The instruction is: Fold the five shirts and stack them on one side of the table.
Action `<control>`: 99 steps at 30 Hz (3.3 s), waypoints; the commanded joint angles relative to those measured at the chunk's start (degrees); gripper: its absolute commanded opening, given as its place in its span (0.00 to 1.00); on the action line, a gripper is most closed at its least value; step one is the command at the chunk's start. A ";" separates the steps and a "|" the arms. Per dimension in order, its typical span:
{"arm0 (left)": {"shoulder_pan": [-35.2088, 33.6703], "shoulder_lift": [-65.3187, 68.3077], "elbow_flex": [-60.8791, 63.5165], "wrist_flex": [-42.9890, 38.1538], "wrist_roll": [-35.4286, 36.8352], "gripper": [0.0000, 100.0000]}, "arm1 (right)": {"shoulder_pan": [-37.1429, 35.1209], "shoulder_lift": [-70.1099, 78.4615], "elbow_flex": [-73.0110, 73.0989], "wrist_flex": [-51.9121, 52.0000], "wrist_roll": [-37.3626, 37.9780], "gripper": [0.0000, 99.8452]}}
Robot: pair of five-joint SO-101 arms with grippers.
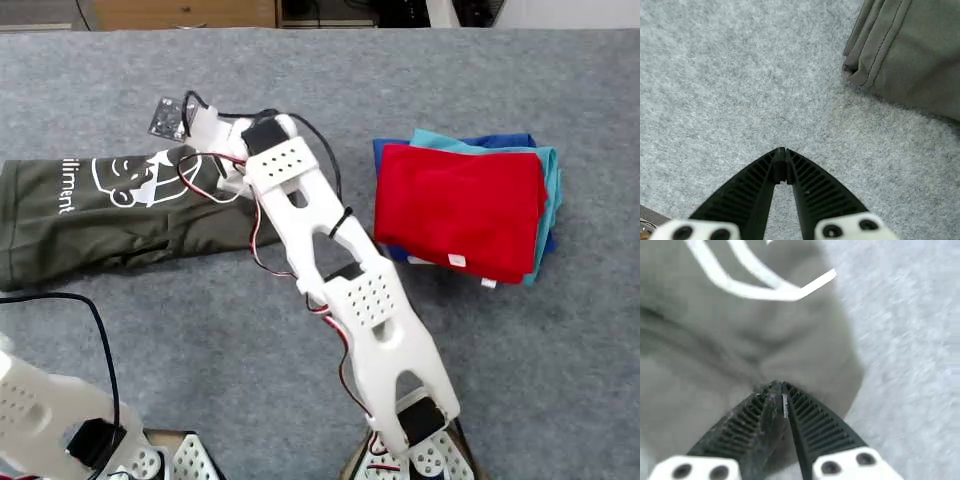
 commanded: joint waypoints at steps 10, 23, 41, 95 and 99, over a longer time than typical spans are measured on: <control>0.09 -3.12 -0.35 -0.26 -0.18 0.02 | 1.36 -5.23 -22.73 24.79 -0.62 0.00; 13.45 4.35 -6.24 -10.81 1.23 0.11 | 5.67 -6.90 -26.51 34.99 -7.47 0.00; 15.03 53.41 -55.74 -11.08 9.93 0.22 | 4.70 -7.96 -22.64 34.99 -7.47 0.00; 73.32 23.87 -40.26 6.68 16.35 0.02 | 26.77 -12.09 -40.84 34.90 -7.47 0.00; 75.52 23.87 -39.74 6.68 18.20 0.02 | 26.51 -11.65 -40.66 34.90 -7.47 0.00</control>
